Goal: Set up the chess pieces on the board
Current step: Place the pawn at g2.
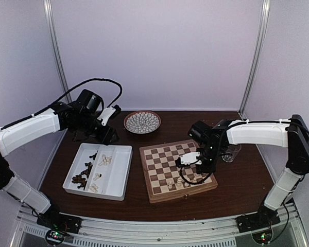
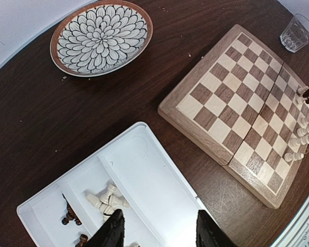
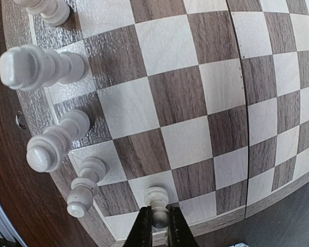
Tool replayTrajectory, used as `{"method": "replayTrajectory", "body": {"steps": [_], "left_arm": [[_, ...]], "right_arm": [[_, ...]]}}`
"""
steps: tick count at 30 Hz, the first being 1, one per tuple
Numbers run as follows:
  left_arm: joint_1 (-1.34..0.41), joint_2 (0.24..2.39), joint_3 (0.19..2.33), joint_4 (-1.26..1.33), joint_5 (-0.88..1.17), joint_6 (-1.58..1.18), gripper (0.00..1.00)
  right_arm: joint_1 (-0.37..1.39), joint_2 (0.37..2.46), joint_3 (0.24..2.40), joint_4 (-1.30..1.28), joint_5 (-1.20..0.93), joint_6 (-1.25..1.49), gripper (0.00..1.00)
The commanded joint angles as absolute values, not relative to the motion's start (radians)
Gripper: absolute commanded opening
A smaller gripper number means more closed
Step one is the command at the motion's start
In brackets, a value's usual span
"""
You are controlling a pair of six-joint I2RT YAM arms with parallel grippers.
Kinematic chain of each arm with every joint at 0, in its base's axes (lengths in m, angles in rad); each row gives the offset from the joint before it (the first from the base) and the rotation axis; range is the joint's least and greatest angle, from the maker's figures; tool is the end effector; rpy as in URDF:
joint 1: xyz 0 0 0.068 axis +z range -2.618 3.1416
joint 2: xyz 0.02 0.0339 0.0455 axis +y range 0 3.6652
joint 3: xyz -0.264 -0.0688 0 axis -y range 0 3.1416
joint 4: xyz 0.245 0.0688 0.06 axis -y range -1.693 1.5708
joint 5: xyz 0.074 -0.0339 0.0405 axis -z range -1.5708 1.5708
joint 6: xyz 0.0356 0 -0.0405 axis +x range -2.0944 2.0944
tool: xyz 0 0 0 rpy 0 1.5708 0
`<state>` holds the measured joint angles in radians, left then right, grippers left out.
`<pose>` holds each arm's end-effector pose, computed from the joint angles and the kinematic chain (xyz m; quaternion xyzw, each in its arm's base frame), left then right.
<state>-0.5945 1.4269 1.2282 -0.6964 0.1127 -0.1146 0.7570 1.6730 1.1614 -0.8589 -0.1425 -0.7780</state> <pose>0.2484 -0.1728 0.2999 0.2420 0.9105 -0.1647 0.2919 0.2231 0.2177 0.2014 -0.6942 0.7093 0.0698 0.1005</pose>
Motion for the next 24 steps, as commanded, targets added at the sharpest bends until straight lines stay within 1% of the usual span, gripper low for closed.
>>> {"method": "replayTrajectory", "body": {"steps": [1, 21, 24], "left_arm": [[-0.586, 1.439, 1.233, -0.661, 0.125, -0.123, 0.48], [-0.583, 1.444, 1.236, -0.664, 0.138, -0.123, 0.48], [-0.583, 1.446, 1.236, -0.665, 0.139, -0.123, 0.48]], "right_arm": [[0.750, 1.683, 1.178, -0.851, -0.162, -0.765, 0.05], [0.750, 1.700, 1.177, -0.858, -0.160, -0.768, 0.08], [0.750, 1.701, 1.178, -0.859, -0.160, -0.769, 0.10]]}}
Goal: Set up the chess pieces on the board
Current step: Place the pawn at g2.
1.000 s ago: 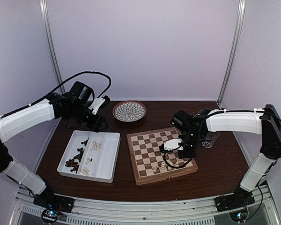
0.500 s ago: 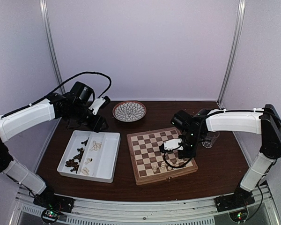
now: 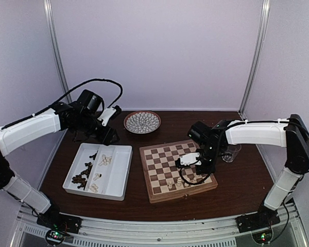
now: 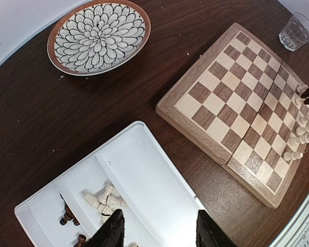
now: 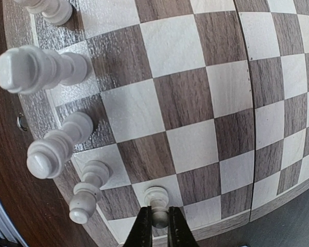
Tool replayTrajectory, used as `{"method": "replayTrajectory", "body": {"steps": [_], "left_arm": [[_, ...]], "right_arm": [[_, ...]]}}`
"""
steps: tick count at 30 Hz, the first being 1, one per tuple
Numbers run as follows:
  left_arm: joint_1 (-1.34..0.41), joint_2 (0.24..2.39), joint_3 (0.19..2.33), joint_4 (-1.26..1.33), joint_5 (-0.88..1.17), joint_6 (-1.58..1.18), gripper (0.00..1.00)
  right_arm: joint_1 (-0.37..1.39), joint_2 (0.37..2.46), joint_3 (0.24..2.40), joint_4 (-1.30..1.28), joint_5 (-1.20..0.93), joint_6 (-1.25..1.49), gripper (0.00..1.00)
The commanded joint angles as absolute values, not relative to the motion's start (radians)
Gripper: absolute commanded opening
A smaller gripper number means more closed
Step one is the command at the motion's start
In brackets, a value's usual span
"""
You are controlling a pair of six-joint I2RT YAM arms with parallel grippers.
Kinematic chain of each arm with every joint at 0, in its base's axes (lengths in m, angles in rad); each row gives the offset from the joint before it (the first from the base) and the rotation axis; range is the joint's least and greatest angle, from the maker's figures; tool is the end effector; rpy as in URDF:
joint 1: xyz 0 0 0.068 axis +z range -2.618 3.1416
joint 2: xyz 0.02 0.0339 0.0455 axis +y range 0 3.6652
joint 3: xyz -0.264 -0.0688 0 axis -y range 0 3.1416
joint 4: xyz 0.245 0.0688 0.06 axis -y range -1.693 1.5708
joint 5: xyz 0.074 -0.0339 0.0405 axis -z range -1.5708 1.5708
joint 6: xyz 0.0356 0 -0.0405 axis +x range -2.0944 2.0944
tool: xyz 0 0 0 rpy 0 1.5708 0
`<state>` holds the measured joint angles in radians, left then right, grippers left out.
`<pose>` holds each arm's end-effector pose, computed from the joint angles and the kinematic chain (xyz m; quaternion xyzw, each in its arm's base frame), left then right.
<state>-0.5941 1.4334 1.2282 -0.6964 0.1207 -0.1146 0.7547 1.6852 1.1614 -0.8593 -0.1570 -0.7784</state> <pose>0.2493 -0.1736 0.2981 0.2431 0.9112 -0.1672 0.2877 0.2240 0.2183 0.1979 -0.6938 0.7098 0.0770 0.0943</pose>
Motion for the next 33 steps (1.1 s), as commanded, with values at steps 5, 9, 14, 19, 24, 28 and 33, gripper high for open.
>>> {"method": "replayTrajectory", "body": {"steps": [5, 9, 14, 19, 24, 28, 33], "left_arm": [[-0.582, 1.446, 1.237, -0.664, 0.142, -0.123, 0.48], [-0.581, 1.445, 1.238, -0.665, 0.145, -0.123, 0.48], [-0.581, 1.446, 1.238, -0.666, 0.149, -0.124, 0.48], [-0.580, 1.445, 1.238, -0.666, 0.153, -0.124, 0.48], [-0.580, 1.442, 1.238, -0.666, 0.151, -0.124, 0.48], [-0.580, 1.440, 1.236, -0.669, 0.143, -0.128, 0.48], [-0.580, 1.428, 1.290, -0.808, 0.024, -0.220, 0.47]], "right_arm": [[0.750, 1.697, 1.180, -0.867, -0.158, -0.770, 0.13], [0.750, 1.697, 1.181, -0.872, -0.159, -0.772, 0.13], [0.751, 1.698, 1.184, -0.873, -0.159, -0.769, 0.13], [0.750, 1.695, 1.184, -0.870, -0.159, -0.761, 0.23], [0.749, 1.658, 1.202, -0.889, -0.184, -0.750, 0.30], [0.749, 1.602, 1.261, -0.972, -0.214, -0.742, 0.31], [0.743, 1.448, 1.291, -1.048, -0.222, -0.730, 0.33]]}}
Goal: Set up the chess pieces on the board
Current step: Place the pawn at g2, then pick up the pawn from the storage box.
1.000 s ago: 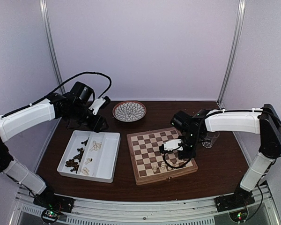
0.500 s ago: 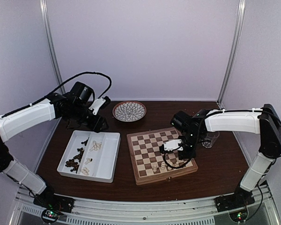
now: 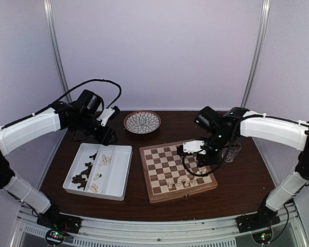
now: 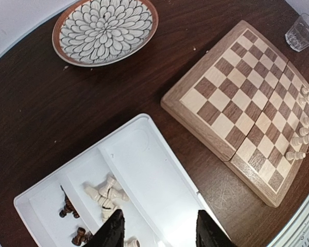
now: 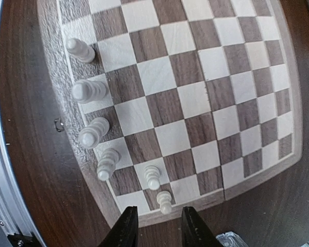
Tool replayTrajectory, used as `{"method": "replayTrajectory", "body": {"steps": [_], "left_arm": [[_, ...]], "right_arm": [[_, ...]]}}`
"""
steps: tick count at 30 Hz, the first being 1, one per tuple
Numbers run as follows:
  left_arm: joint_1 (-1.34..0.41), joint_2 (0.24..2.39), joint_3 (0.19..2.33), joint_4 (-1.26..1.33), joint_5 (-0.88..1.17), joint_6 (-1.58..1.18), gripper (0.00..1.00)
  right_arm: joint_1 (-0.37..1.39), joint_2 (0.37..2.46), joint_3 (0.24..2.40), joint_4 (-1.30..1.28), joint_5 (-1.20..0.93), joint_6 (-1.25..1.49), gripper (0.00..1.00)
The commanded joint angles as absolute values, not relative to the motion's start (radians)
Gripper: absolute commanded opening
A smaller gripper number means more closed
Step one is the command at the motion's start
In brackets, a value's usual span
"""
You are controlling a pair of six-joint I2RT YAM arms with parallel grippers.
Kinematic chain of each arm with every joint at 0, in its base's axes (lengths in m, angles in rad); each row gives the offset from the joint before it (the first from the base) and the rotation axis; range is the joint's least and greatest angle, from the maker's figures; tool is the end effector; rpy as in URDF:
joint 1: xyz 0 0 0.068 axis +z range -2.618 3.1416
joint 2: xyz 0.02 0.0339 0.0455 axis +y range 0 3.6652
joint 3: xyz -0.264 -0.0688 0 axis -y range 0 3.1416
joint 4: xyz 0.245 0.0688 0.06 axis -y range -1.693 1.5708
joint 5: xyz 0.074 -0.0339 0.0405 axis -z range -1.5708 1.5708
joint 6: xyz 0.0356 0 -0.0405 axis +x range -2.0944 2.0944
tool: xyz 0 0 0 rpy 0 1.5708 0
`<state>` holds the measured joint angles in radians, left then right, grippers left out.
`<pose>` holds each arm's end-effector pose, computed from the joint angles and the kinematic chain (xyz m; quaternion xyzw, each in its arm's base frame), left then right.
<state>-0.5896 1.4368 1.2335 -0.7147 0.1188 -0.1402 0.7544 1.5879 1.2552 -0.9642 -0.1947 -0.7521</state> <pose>0.2497 -0.1721 0.2976 0.2292 0.9175 -0.1667 0.2789 0.2176 0.2140 0.2493 -0.6841 0.7101 0.0964 0.1358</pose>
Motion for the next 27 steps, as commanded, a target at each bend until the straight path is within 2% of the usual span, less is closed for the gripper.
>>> {"method": "replayTrajectory", "body": {"steps": [1, 4, 9, 12, 18, 22, 27], "left_arm": [[-0.580, 1.422, 1.295, -0.858, -0.018, -0.254, 0.47], [-0.581, 1.375, 1.262, -0.987, -0.083, -0.352, 0.46], [-0.592, 1.289, 1.128, -1.108, -0.029, -0.449, 0.40], [-0.597, 1.269, 1.061, -1.115, -0.020, -0.461, 0.32], [-0.609, 1.350, 0.980, -1.052, 0.000, -0.461, 0.21], [-0.635, 1.411, 0.962, -1.003, -0.002, -0.439, 0.22], [-0.644, 1.475, 0.977, -0.943, -0.021, -0.431, 0.31]], "right_arm": [[0.739, 1.405, 1.279, -1.041, -0.231, -0.717, 0.34], [0.700, 1.264, 1.198, -0.986, -0.311, -0.682, 0.37], [0.567, 1.073, 0.973, -0.820, -0.437, -0.647, 0.42], [0.525, 1.029, 0.891, -0.763, -0.493, -0.622, 0.43], [0.520, 1.008, 0.857, -0.733, -0.469, -0.630, 0.44], [0.520, 0.998, 0.848, -0.737, -0.481, -0.636, 0.45], [0.520, 0.994, 0.845, -0.738, -0.488, -0.644, 0.46]]}}
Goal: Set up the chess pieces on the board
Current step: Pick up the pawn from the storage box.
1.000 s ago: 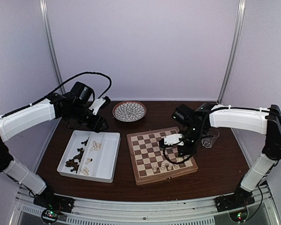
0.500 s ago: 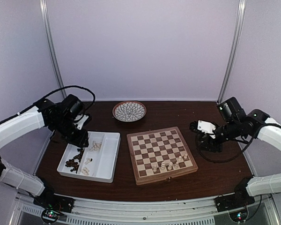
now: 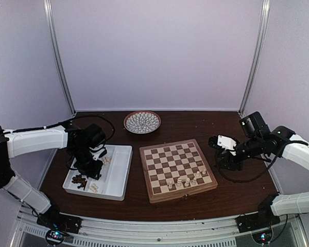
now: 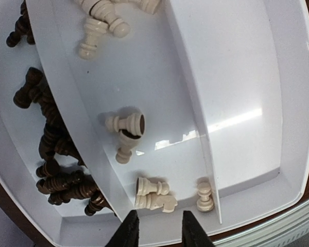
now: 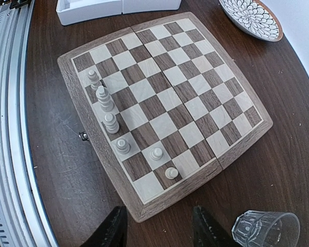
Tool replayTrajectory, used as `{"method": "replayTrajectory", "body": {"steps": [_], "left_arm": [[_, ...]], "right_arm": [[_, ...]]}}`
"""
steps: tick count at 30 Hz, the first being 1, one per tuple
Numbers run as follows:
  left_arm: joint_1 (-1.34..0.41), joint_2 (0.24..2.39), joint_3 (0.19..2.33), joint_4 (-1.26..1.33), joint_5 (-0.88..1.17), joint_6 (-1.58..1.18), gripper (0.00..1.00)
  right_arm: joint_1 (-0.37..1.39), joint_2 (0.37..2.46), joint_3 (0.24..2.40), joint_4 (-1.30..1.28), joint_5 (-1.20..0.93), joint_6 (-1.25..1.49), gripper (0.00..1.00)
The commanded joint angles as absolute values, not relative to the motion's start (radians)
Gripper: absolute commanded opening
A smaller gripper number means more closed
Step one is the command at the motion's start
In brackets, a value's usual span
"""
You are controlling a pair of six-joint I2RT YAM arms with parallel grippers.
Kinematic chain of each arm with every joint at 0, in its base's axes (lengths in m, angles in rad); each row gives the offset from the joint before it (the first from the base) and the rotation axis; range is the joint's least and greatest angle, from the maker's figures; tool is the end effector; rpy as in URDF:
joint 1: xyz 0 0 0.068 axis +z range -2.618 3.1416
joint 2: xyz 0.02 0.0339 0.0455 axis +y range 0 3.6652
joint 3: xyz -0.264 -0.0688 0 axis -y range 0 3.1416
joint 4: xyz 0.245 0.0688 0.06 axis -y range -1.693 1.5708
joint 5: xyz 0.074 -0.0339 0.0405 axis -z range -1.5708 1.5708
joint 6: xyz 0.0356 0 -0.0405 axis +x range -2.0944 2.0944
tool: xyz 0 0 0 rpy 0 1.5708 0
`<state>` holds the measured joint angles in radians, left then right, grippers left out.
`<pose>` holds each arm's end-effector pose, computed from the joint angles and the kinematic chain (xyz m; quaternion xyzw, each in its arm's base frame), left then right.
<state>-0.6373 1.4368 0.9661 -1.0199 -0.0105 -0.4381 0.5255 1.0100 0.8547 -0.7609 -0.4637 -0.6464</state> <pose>0.1924 -0.1420 0.2083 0.0991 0.9943 -0.0160 0.0371 0.1610 0.1118 0.2745 -0.5712 0.7270 0.1983 0.3255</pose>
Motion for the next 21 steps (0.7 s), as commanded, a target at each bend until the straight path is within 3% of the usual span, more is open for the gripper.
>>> {"method": "replayTrajectory", "body": {"steps": [1, 14, 21], "left_arm": [[-0.644, 1.490, 0.986, -0.937, -0.034, -0.430, 0.32], [-0.644, 1.700, 1.051, -0.916, -0.202, -0.451, 0.40], [-0.644, 1.763, 1.039, -0.878, -0.186, -0.479, 0.36]], "right_arm": [[0.521, 0.994, 0.845, -0.739, -0.488, -0.645, 0.46], [0.520, 1.000, 0.839, -0.742, -0.484, -0.656, 0.47], [0.520, 1.015, 0.841, -0.747, -0.488, -0.661, 0.47]]}}
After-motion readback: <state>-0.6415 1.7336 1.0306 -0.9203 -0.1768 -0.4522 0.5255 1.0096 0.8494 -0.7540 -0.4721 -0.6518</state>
